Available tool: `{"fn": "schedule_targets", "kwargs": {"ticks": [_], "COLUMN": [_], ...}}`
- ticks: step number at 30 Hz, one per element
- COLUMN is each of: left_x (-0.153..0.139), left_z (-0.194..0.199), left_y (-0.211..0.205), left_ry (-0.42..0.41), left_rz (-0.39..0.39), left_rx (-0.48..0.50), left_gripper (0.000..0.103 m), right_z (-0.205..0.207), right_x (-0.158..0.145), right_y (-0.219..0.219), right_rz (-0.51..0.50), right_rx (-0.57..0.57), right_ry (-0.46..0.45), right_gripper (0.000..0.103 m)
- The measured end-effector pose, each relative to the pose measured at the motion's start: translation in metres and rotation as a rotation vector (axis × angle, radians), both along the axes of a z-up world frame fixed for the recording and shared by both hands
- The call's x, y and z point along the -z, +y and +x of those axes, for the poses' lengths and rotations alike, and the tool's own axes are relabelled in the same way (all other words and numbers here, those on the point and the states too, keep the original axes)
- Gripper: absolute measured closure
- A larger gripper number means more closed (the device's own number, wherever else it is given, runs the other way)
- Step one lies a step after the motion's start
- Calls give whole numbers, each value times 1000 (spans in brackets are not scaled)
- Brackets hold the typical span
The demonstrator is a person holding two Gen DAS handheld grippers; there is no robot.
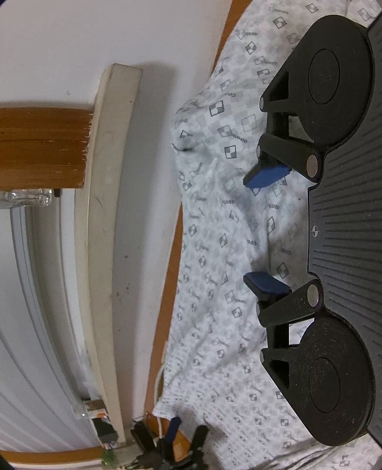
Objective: Fold clothes
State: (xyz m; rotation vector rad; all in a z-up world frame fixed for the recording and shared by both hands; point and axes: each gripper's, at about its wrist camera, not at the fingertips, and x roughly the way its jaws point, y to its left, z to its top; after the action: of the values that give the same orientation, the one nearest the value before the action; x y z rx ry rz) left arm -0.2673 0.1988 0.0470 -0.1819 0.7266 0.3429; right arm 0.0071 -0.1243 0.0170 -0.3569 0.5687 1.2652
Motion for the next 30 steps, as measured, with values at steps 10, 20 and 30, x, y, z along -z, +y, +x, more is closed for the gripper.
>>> {"fn": "schedule_targets", "kwargs": {"ticks": [10, 20, 30], "left_x": [-9, 6, 3], "left_z": [6, -11, -28], "left_y": [43, 47, 52], "left_ry": [-36, -51, -121], "left_rz": [116, 138, 93], "left_rx": [-174, -149, -142], "left_gripper": [2, 4, 30], "right_z": [0, -2, 64], "right_x": [0, -11, -40], "right_y": [0, -9, 4], "right_rz": [2, 54, 17], "right_rx": [2, 38, 202], "right_ry": [2, -35, -60], "right_gripper": [38, 38, 44]}}
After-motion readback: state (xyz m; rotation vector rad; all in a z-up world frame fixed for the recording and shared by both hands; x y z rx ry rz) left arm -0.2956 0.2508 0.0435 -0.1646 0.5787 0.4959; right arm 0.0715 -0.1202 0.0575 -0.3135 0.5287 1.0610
